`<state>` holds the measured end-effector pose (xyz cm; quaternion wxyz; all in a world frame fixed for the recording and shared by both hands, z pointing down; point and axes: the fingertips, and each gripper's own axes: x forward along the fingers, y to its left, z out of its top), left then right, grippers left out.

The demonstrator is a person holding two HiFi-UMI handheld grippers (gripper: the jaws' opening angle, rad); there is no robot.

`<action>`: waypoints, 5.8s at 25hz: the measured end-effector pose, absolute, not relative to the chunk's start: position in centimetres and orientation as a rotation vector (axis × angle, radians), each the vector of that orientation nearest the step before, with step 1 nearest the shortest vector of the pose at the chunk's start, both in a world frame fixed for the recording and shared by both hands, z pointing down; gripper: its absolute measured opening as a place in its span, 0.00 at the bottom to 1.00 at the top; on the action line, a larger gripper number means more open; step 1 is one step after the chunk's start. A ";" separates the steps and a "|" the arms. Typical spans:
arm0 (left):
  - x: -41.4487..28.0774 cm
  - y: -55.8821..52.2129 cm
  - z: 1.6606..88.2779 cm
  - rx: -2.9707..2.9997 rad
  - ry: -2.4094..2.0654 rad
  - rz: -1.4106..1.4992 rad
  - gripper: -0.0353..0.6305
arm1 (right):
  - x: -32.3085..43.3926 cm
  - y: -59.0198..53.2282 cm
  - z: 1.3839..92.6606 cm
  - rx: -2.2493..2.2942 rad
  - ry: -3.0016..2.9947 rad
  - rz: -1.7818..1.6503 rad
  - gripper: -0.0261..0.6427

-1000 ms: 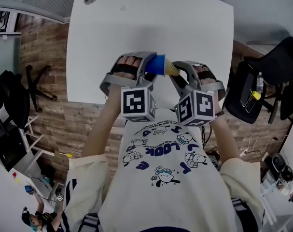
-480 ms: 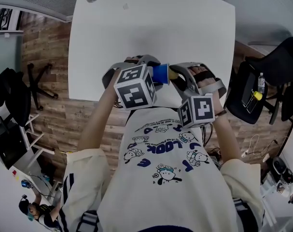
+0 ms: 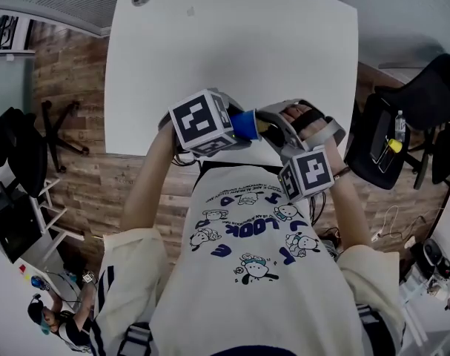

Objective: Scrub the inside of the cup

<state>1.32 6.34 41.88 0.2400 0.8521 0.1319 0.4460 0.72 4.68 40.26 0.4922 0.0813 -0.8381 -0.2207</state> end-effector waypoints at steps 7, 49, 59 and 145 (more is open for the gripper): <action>1.6 6.2 41.8 2.346 0.340 1.207 0.51 | 0.9 4.7 40.2 0.205 -2.029 -0.535 0.21; 1.4 5.5 41.3 2.924 0.436 1.759 0.51 | 1.0 5.7 39.8 0.313 -2.392 1.257 0.21; 1.2 4.9 41.5 2.958 0.460 1.805 0.51 | 0.6 5.2 39.8 0.292 -2.337 1.494 0.21; 0.8 7.1 42.2 2.054 0.525 1.065 0.51 | -0.2 5.5 40.3 0.065 -2.423 0.031 0.21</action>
